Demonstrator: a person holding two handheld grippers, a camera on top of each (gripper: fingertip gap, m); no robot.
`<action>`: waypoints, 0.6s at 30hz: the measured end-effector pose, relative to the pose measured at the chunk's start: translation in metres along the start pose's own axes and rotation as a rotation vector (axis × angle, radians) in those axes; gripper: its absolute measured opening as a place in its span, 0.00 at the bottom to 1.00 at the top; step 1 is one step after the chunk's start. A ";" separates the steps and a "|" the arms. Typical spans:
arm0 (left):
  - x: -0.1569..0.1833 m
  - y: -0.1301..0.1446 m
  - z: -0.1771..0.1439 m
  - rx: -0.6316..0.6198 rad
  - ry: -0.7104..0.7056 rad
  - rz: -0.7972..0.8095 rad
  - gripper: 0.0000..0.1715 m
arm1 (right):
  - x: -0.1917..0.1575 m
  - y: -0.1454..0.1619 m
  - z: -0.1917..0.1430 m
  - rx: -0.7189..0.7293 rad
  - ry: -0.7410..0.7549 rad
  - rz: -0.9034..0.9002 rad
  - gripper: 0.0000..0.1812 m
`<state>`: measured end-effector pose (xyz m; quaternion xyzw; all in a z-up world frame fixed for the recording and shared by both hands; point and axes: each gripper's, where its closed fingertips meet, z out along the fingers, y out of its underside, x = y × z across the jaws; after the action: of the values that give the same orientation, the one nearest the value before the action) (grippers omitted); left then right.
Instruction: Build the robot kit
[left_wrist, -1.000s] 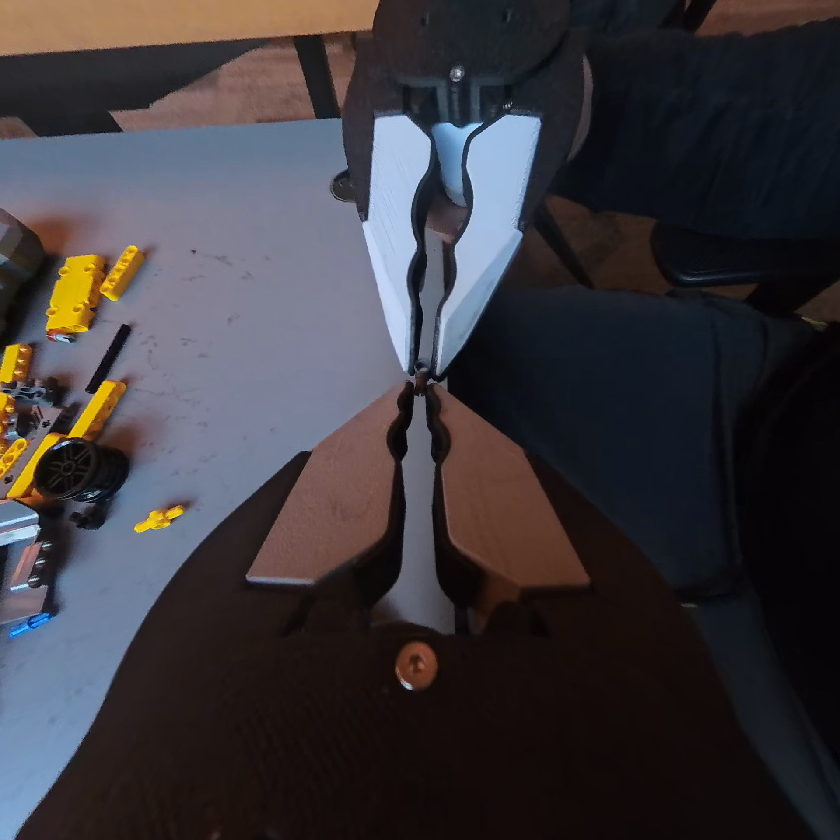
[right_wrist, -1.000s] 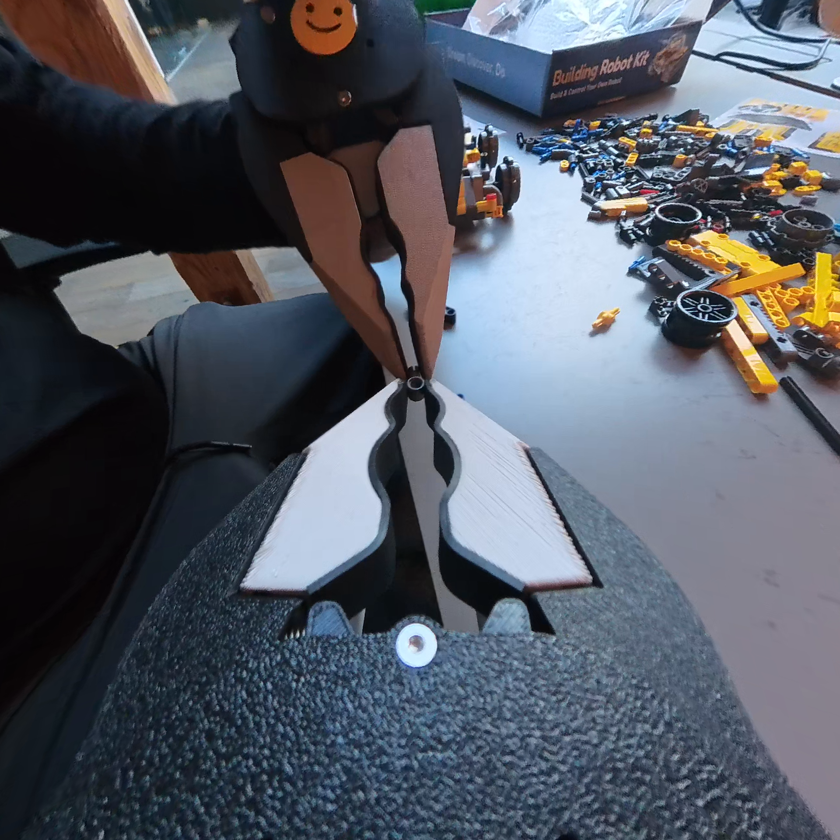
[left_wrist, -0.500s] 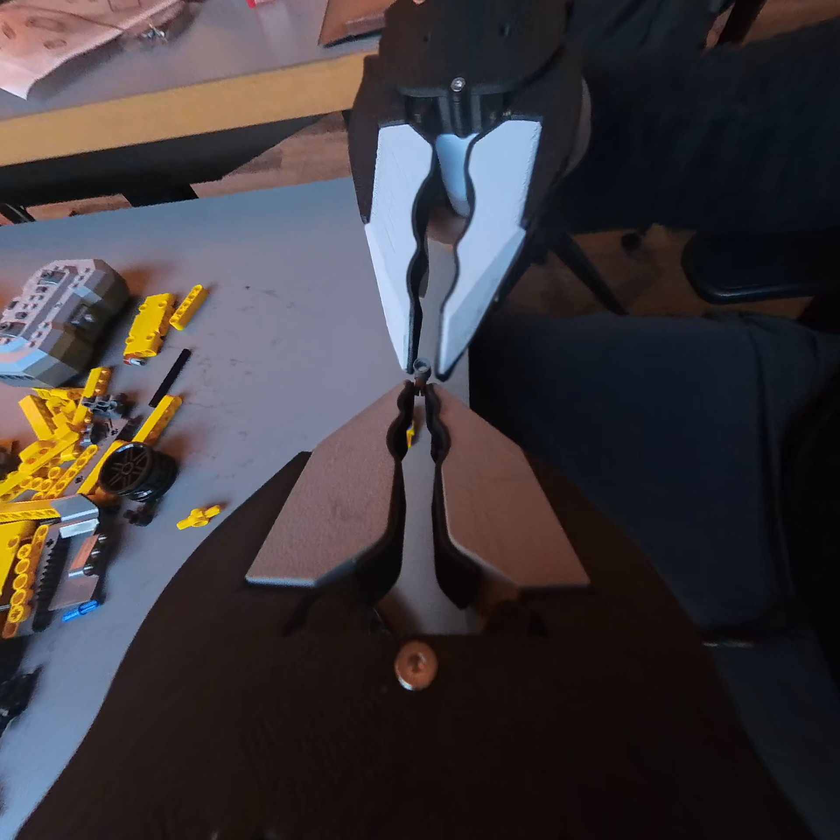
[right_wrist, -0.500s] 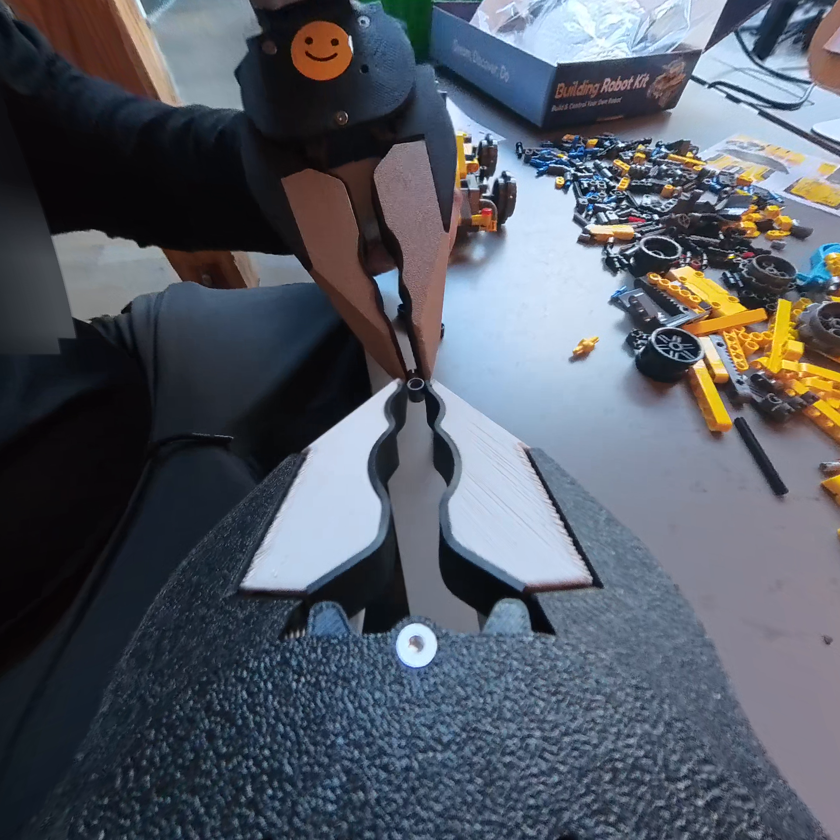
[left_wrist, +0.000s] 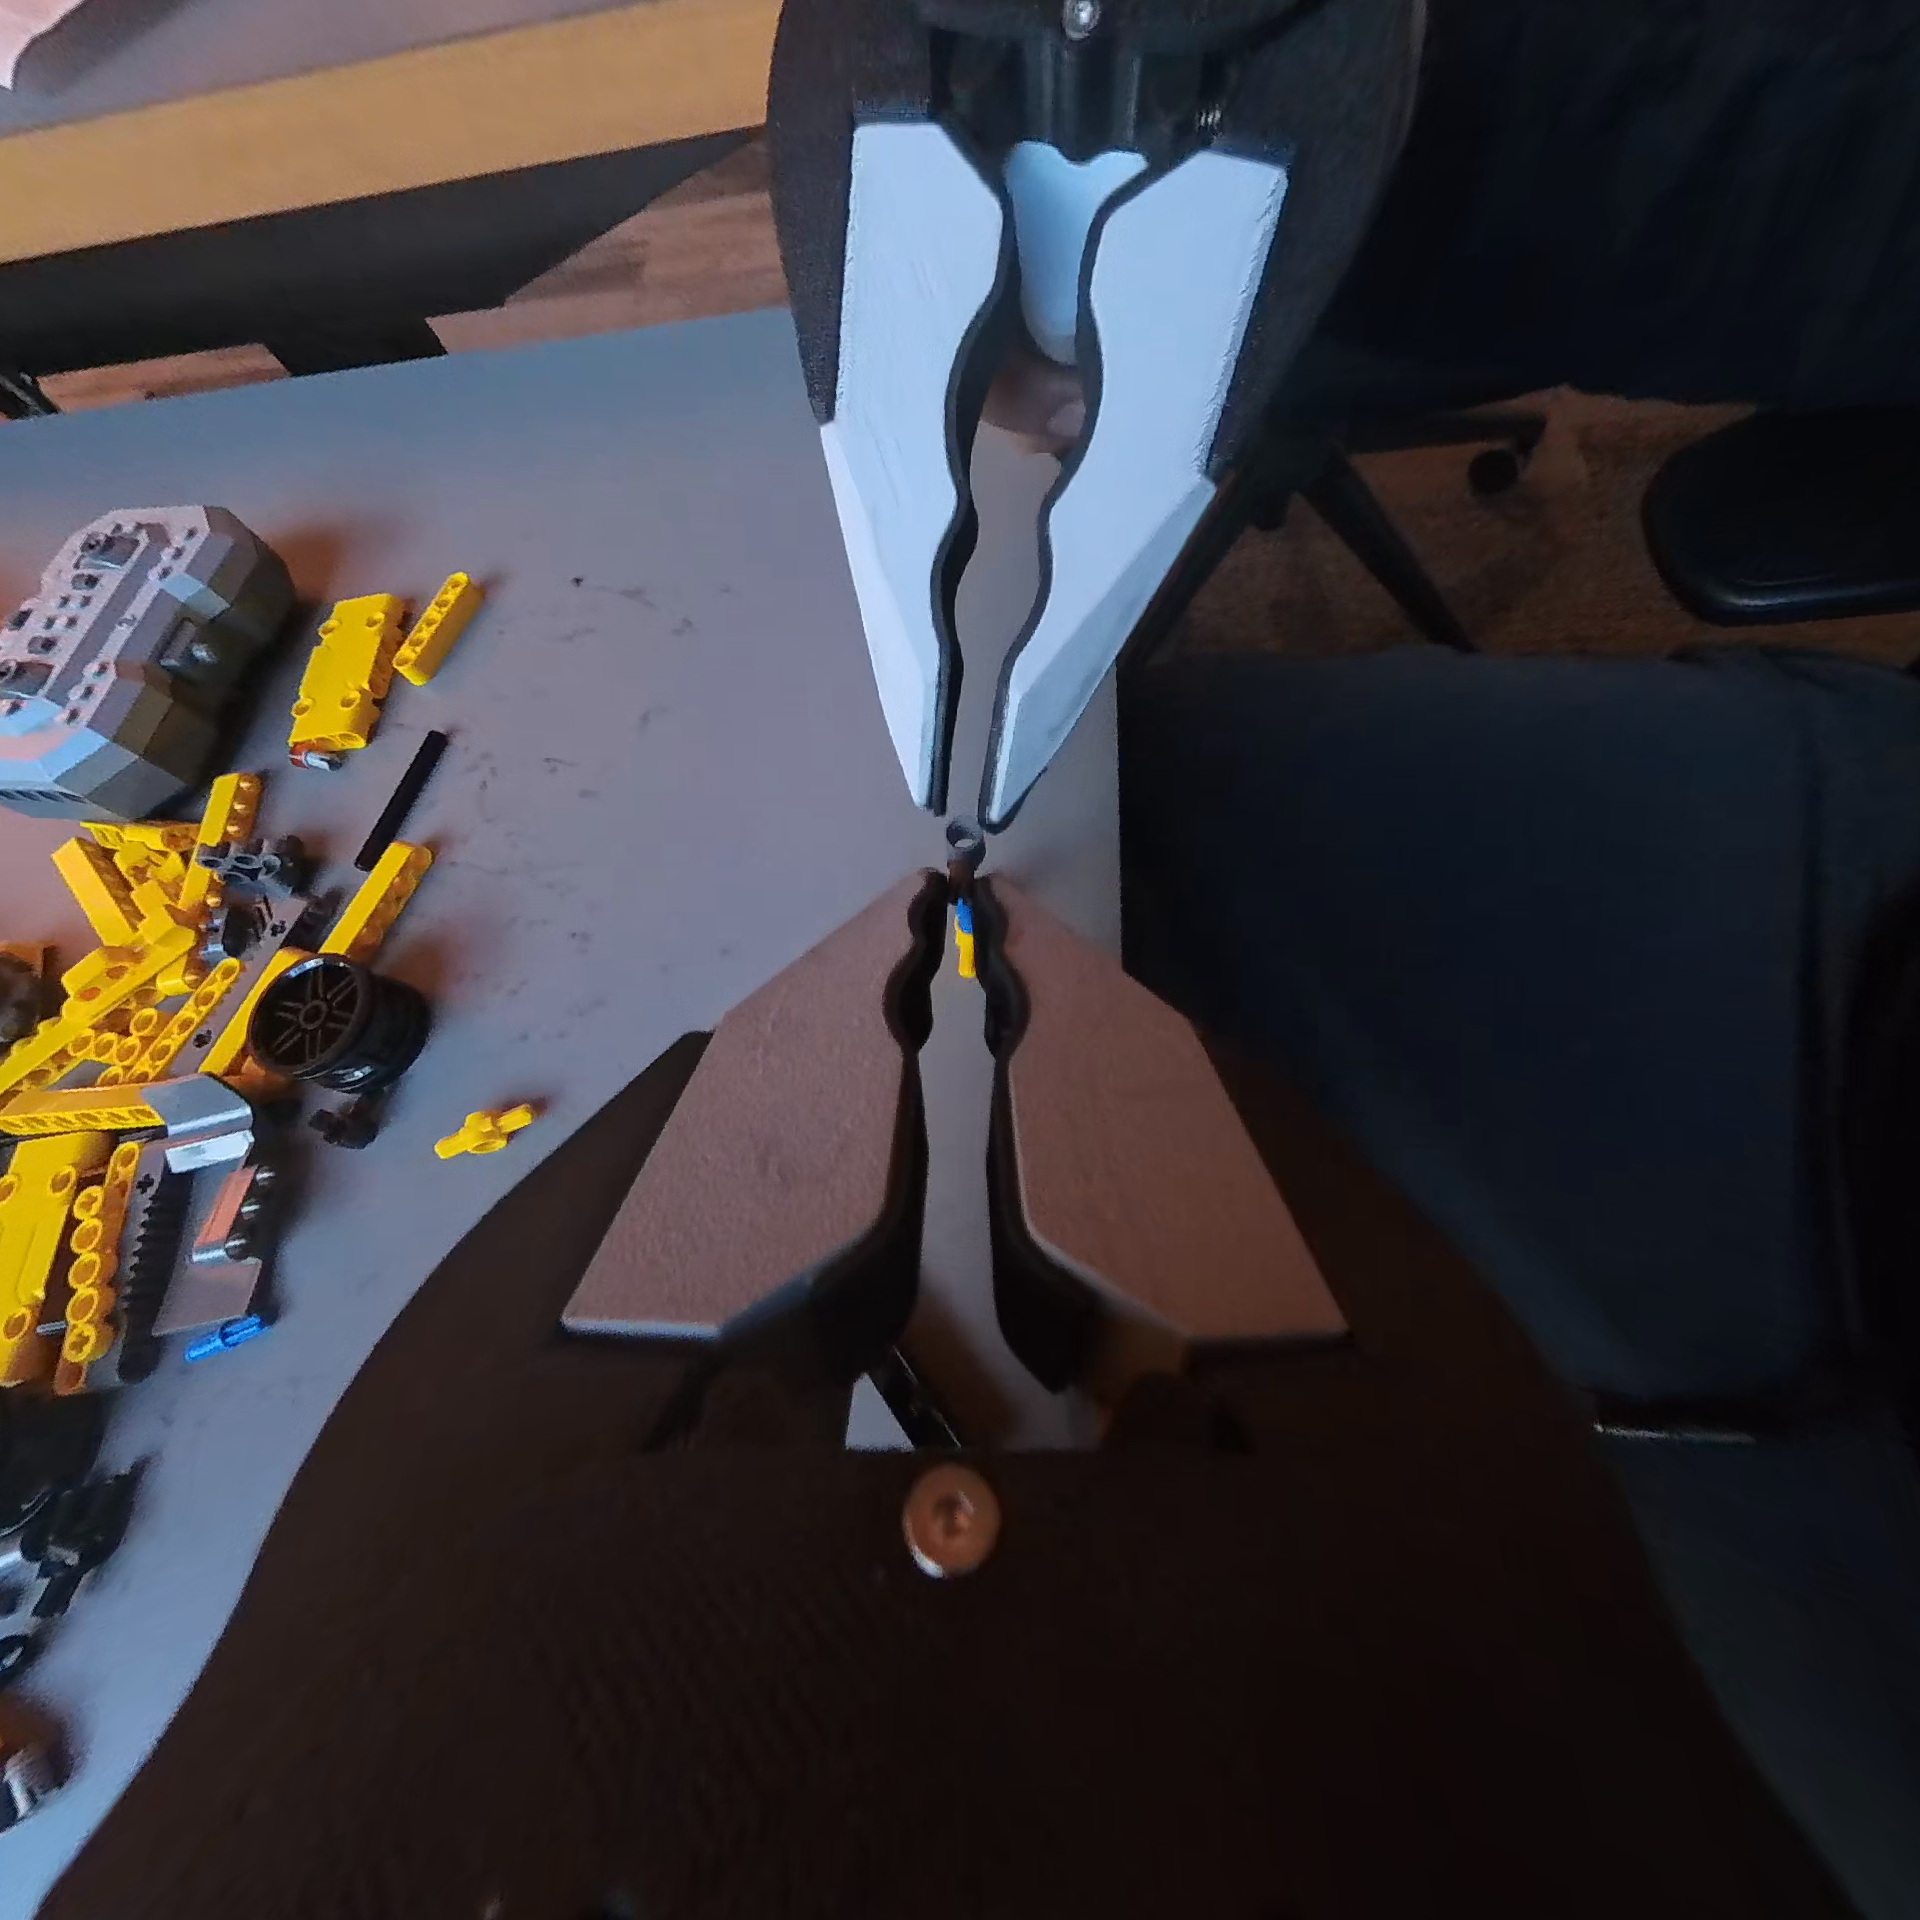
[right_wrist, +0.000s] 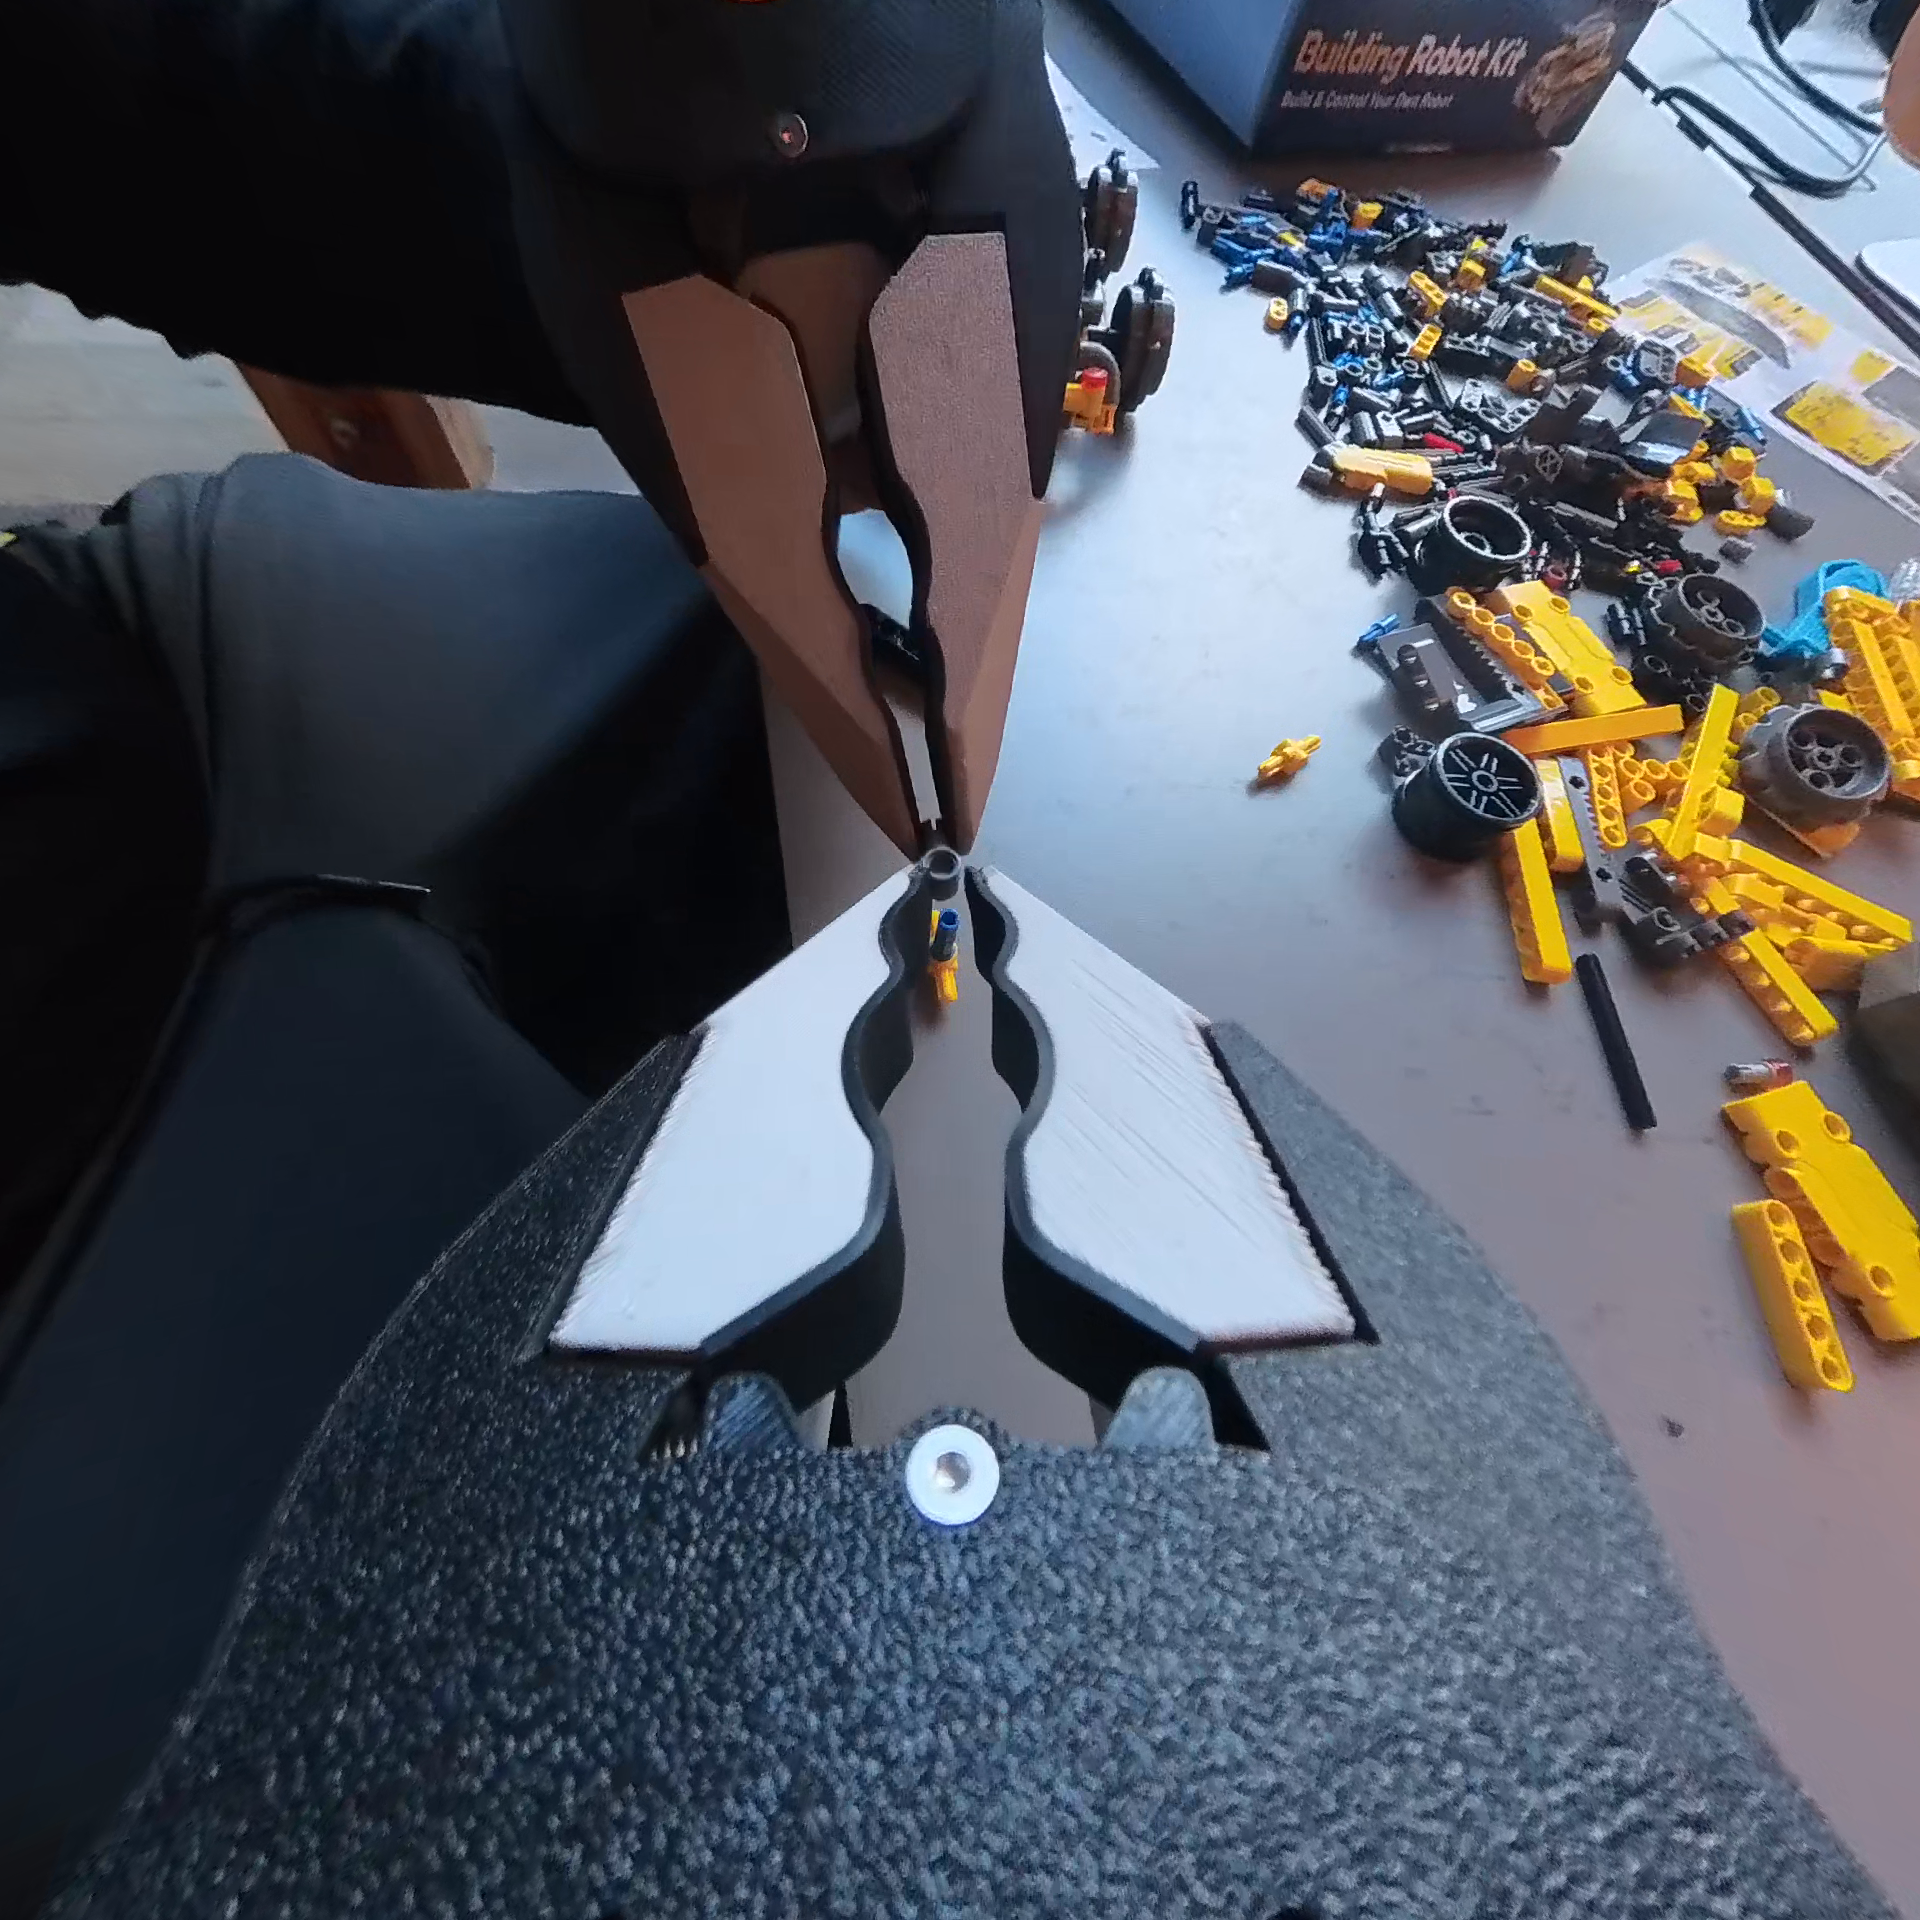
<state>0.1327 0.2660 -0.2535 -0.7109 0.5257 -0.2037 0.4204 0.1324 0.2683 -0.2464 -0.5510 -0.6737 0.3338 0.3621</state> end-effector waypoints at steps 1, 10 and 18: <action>0.000 0.001 0.000 -0.008 -0.003 0.002 0.01 | 0.000 0.001 0.001 -0.002 -0.002 0.000 0.04; 0.000 0.006 0.003 -0.050 -0.001 0.004 0.01 | -0.002 0.008 0.007 -0.020 -0.041 0.012 0.03; 0.000 0.011 0.007 -0.076 0.011 -0.018 0.01 | -0.001 0.013 0.010 -0.042 -0.067 0.029 0.03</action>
<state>0.1317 0.2679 -0.2663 -0.7299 0.5289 -0.1912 0.3884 0.1311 0.2691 -0.2629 -0.5567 -0.6844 0.3429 0.3227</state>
